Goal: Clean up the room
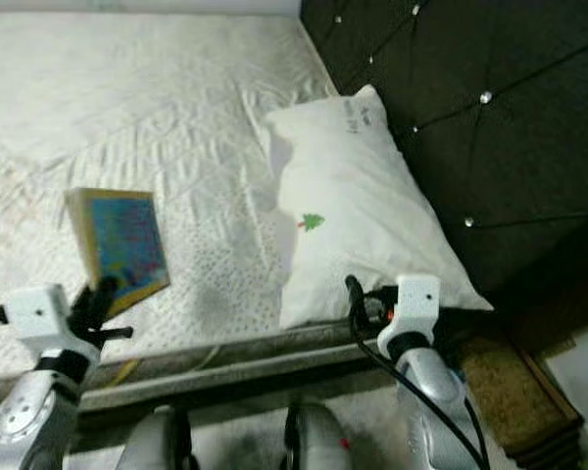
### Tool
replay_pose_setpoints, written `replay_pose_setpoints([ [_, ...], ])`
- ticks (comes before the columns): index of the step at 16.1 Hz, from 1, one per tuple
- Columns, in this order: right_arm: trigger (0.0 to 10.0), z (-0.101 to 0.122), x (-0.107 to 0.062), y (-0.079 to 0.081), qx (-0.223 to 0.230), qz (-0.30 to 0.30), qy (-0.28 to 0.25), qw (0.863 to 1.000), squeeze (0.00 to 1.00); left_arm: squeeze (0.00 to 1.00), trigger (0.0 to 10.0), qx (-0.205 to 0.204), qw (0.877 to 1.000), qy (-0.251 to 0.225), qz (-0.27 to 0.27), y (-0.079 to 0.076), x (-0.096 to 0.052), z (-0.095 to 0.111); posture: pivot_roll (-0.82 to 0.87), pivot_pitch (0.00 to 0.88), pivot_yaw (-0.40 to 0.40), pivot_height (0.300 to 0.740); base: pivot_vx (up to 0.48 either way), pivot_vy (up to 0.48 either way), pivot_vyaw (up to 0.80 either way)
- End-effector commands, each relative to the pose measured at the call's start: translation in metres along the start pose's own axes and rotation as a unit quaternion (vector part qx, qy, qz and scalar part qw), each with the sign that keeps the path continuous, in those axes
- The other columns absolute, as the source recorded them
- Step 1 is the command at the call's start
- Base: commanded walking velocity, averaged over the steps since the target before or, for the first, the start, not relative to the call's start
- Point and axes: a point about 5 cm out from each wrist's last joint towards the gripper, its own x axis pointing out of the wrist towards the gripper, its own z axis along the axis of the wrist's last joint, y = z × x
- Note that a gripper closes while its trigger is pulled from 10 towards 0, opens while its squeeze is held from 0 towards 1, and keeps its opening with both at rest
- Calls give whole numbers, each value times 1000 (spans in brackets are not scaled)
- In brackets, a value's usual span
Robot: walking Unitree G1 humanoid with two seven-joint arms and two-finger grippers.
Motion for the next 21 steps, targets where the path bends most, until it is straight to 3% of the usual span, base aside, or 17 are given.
replay_pose_setpoints([
  [1, 10000, -5, -4, -10, -1, -15, 10, 1000, 0, 0, 10000, -5, 1000, -10, -21, -11, 1, 2, -106, 181, -82, 646, 304, 0, 0],
  [6, 10000, -5, -3, -8, -9, -7, 8, 1000, 0, 0, 10000, -3, 1000, -5, -15, -10, 2, 0, -105, 170, -81, 646, 108, 0, 0],
  [10, 10000, -6, -3, -8, -11, -3, 6, 1000, 0, 0, 10000, -3, 1000, -4, -12, -10, 2, -2, -105, 164, -83, 596, 0, 0, 0],
  [15, 10000, -5, -2, -9, -8, -3, 5, 1000, 0, 0, 10000, -6, 1000, -2, -11, -9, 4, -2, -107, 168, -82, 596, 0, 0, 0],
  [18, 10000, -5, -2, -9, -8, -5, 2, 1000, 0, 0, 10000, -38, 999, 6, -12, -9, 12, 0, -113, 169, -82, 596, 0, 0, 0],
  [21, 10000, -2, -2, -10, -14, -9, -4, 1000, 0, 0, 10000, -86, 995, 55, -17, -9, 23, -8, -117, 168, -84, 596, 0, 0, 0],
])
